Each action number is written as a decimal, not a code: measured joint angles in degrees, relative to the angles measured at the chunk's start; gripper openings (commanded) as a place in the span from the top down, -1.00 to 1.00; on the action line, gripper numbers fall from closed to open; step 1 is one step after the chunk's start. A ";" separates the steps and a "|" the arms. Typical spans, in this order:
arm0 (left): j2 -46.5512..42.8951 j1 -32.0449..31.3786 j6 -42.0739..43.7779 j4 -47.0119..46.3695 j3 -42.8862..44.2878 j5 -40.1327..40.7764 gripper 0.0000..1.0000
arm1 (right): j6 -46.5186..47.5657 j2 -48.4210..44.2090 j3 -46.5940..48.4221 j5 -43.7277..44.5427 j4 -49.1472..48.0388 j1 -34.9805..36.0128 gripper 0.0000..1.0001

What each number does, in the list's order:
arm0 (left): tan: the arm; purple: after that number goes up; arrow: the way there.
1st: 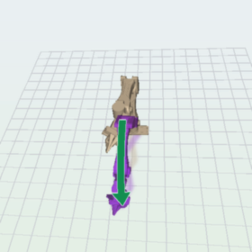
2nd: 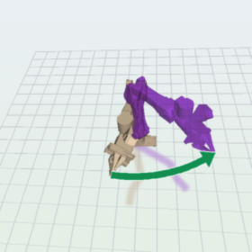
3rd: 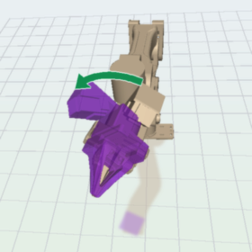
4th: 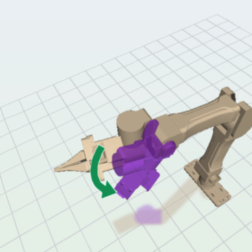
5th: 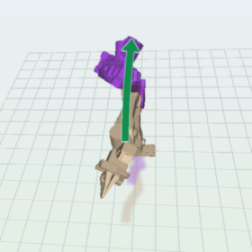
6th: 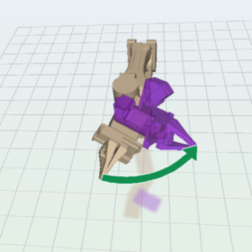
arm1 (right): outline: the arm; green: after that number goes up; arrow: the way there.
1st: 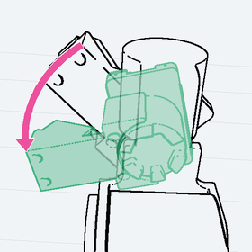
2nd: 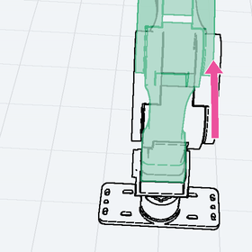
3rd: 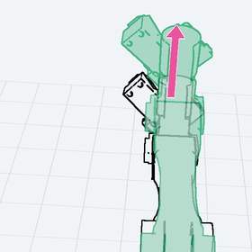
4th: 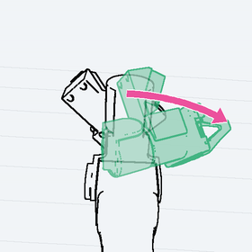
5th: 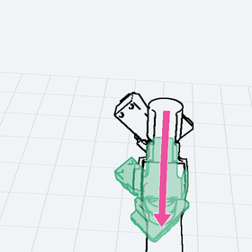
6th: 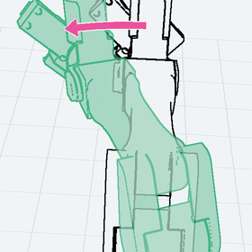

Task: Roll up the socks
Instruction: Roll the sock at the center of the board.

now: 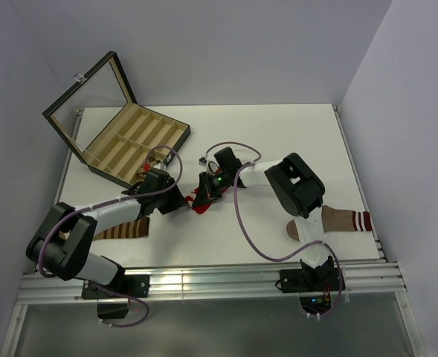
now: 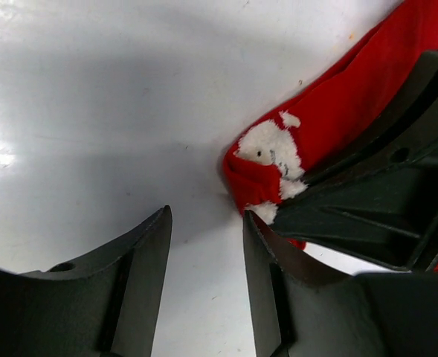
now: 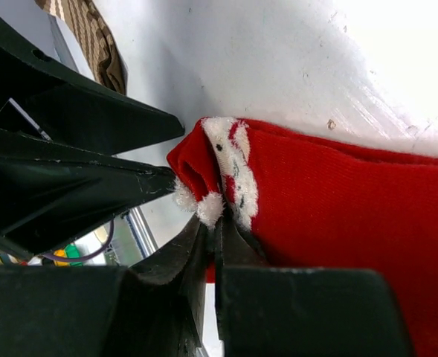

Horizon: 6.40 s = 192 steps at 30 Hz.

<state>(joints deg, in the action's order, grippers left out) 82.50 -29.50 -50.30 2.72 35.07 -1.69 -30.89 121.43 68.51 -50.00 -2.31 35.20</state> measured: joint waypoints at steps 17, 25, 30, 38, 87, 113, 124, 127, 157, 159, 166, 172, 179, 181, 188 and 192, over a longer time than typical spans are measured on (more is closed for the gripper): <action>6.34 -0.02 -2.12 -2.80 4.26 -0.02 0.19 | 0.52 0.20 1.70 0.90 1.90 0.02 0.35; 8.90 -0.02 -2.91 -2.73 6.36 -0.28 0.33 | 5.29 -4.79 1.55 8.83 5.09 1.25 0.06; 9.77 -0.02 -2.95 -2.58 7.28 -0.63 0.33 | 11.39 -10.45 0.20 18.80 6.71 4.17 0.04; 10.14 -0.02 -2.95 -2.25 7.80 -0.81 0.35 | 17.59 -13.92 -3.08 31.65 7.67 10.71 0.04; 8.50 -0.50 -13.53 -17.09 -0.83 -2.71 0.46 | -0.35 -2.34 -4.83 0.02 -0.17 -3.72 0.90; 9.11 -1.36 -10.40 -6.34 4.68 -0.66 0.99 | 22.84 -29.09 -18.40 48.41 -3.58 16.41 0.29; 9.05 -1.40 -10.38 -5.99 4.81 -0.52 0.98 | 28.26 -23.47 -17.51 52.09 -5.90 21.16 0.53; 8.96 -1.42 -10.38 -5.84 4.81 -0.44 0.98 | 28.81 -22.47 -17.03 52.85 -6.10 21.55 0.45; 8.11 -1.68 -9.33 -1.33 6.45 0.28 0.99 | 29.31 -20.24 -15.43 58.07 -3.48 21.03 -0.11; 8.11 -1.70 -9.09 -0.96 6.45 0.28 0.99 | 29.94 -21.11 -15.74 57.81 -2.67 20.83 -0.11; 8.11 -1.70 -8.61 -0.04 6.86 0.94 0.99 | 32.26 -21.38 -15.74 56.68 -2.51 20.61 -0.01; 8.13 -1.70 -7.82 0.35 7.08 1.20 0.99 | 33.38 -21.75 -15.72 54.93 -2.56 20.63 0.07; 8.22 -1.70 -7.41 0.87 7.45 1.36 0.99 | 34.05 -21.42 -15.52 54.01 -2.75 20.63 0.07; 8.22 -1.70 -7.39 1.03 7.52 1.40 0.99 | 34.32 -20.59 -15.17 54.01 -3.02 20.63 0.07; 8.37 -1.68 -7.37 1.25 7.72 1.62 0.99 | 35.17 -17.75 -14.47 54.66 -3.78 20.63 0.16; 8.37 -1.66 -7.37 1.25 7.72 1.77 0.98 | 35.56 -17.44 -14.40 55.47 -4.11 20.63 0.56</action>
<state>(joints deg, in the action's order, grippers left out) 90.87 -31.16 -57.67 3.97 42.78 0.08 4.67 103.98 54.11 5.48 -6.42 55.83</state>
